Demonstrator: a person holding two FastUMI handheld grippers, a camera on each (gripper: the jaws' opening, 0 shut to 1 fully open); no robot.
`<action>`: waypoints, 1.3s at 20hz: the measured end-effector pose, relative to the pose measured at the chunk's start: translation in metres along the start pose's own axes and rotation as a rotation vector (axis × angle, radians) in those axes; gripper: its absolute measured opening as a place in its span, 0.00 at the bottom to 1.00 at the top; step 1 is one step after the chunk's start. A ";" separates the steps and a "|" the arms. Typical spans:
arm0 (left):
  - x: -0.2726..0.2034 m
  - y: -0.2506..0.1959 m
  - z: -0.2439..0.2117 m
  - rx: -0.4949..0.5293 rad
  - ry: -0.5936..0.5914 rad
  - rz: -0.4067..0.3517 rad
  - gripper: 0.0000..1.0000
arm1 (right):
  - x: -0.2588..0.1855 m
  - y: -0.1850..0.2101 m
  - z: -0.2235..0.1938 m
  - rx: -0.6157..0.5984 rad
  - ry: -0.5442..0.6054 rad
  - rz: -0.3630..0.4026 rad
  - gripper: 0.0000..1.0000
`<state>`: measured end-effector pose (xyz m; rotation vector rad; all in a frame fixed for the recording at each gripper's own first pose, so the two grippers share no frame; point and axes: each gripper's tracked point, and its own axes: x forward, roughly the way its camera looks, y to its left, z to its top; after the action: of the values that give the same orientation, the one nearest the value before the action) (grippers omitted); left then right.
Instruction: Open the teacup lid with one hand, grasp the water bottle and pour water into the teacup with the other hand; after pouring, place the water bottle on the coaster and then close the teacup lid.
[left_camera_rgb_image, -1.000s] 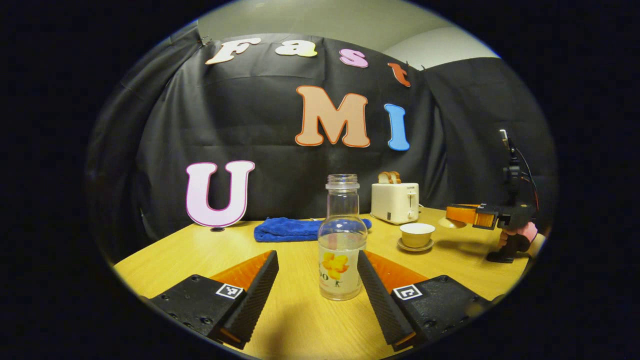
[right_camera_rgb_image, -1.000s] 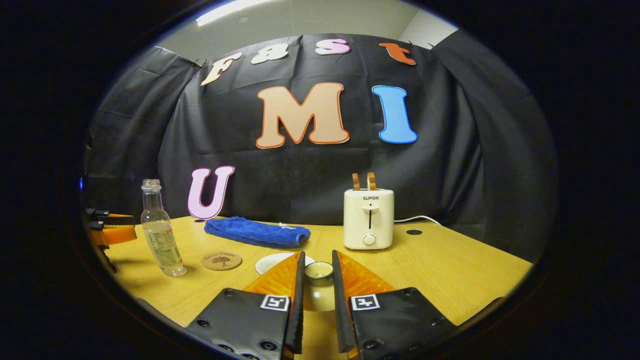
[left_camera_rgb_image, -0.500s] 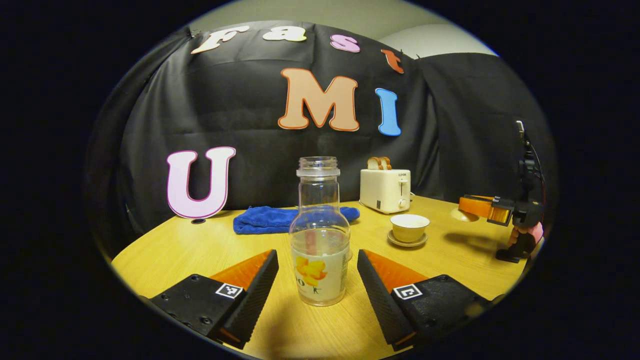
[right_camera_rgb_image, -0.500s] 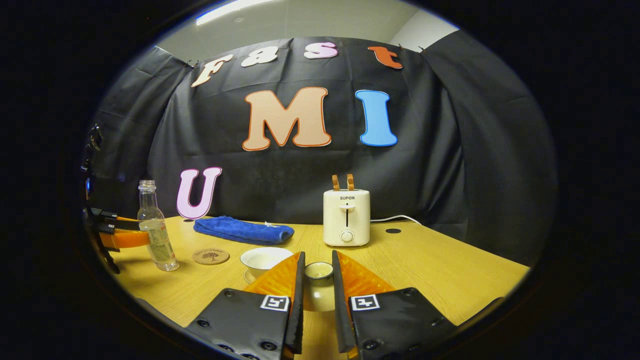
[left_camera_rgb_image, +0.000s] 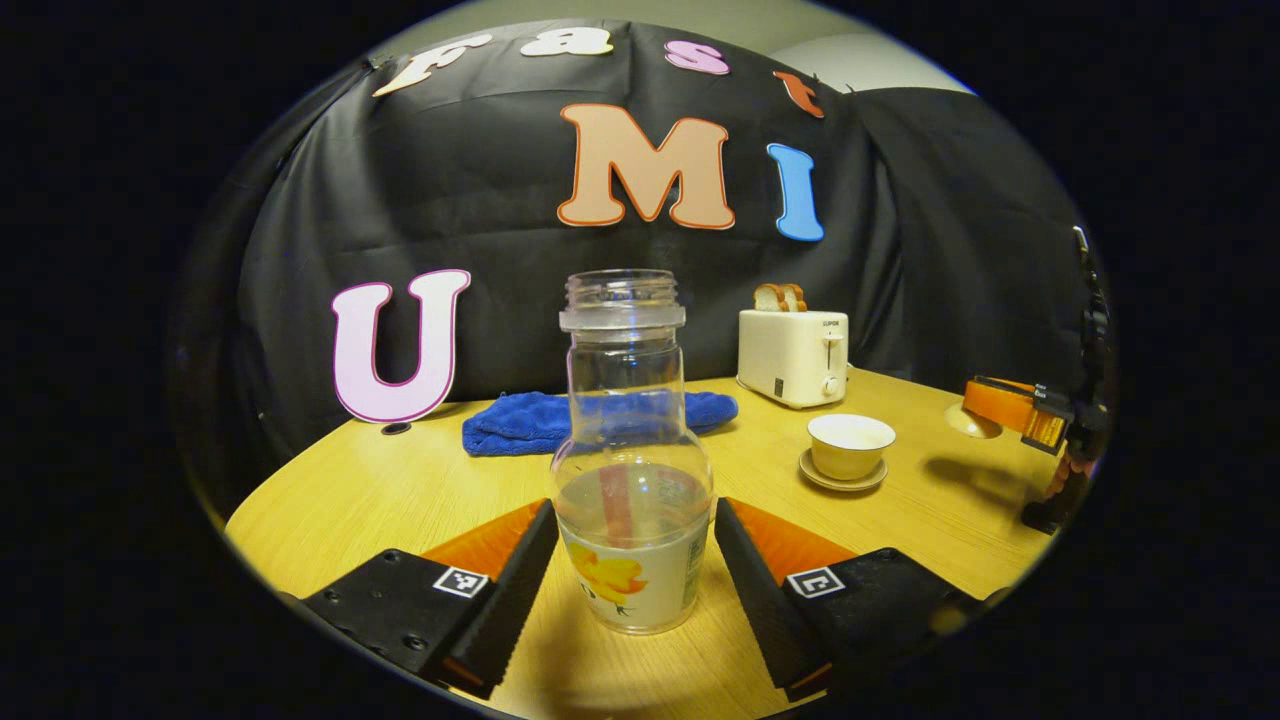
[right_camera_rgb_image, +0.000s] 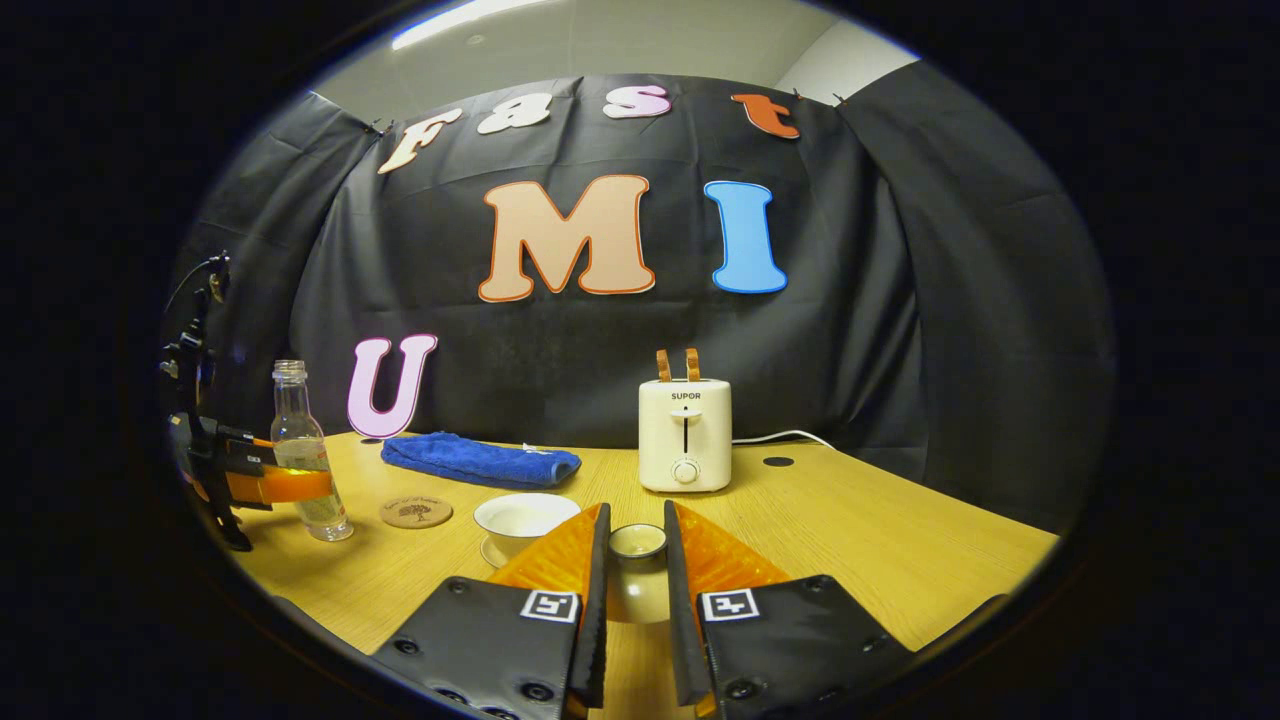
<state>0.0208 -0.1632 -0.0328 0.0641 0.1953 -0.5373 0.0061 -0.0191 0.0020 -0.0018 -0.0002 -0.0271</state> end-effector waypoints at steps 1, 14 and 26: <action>0.001 0.001 0.000 0.001 0.014 0.006 0.89 | 0.000 0.000 0.000 0.000 0.000 0.000 0.30; 0.023 0.017 0.027 0.263 0.038 0.181 0.67 | 0.000 -0.006 -0.001 0.000 0.003 -0.023 0.30; 0.062 -0.014 0.064 0.928 0.104 0.193 0.67 | -0.001 -0.039 0.002 -0.002 0.002 -0.098 0.30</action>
<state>0.0767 -0.2133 0.0170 1.0053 0.0253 -0.3946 0.0042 -0.0577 0.0038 -0.0041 0.0012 -0.1247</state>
